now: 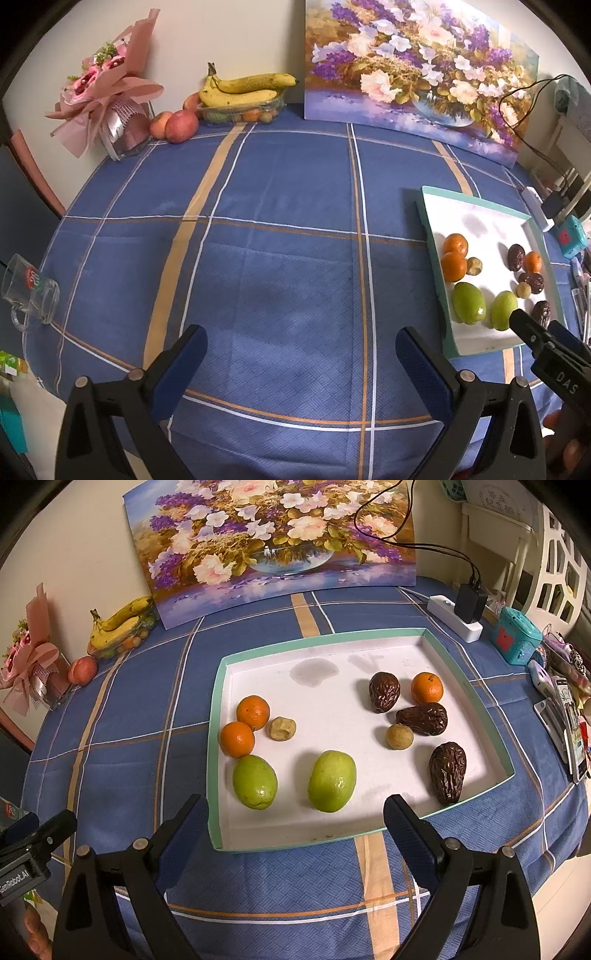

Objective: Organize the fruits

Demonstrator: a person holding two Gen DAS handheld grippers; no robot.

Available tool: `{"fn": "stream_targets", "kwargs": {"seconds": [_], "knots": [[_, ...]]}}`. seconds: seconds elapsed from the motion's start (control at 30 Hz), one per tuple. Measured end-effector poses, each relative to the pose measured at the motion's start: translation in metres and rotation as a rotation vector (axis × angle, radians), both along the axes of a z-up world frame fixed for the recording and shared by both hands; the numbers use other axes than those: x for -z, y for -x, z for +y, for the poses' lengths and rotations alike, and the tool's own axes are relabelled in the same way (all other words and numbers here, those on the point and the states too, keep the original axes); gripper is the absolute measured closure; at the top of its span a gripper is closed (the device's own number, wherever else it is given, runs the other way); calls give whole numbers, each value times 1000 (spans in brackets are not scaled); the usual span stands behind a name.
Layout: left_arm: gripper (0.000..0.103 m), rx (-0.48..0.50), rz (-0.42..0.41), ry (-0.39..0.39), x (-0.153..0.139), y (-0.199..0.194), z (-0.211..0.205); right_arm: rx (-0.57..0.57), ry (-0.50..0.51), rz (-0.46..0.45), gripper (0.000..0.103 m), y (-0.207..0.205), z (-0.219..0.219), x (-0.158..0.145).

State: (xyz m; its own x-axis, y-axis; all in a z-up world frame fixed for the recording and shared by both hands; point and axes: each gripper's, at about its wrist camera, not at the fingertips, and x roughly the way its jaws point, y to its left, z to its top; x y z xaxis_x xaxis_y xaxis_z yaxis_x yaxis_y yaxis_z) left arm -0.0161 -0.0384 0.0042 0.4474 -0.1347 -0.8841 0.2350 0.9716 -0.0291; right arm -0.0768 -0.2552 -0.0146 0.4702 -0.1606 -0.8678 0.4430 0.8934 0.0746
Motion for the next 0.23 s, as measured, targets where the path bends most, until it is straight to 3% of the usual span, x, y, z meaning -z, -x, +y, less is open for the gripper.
{"fn": "stream_targets", "kwargs": {"seconds": [0.23], "knots": [[0, -8, -3, 5, -1, 0, 1, 0, -1, 2, 7, 0, 0, 0]]}}
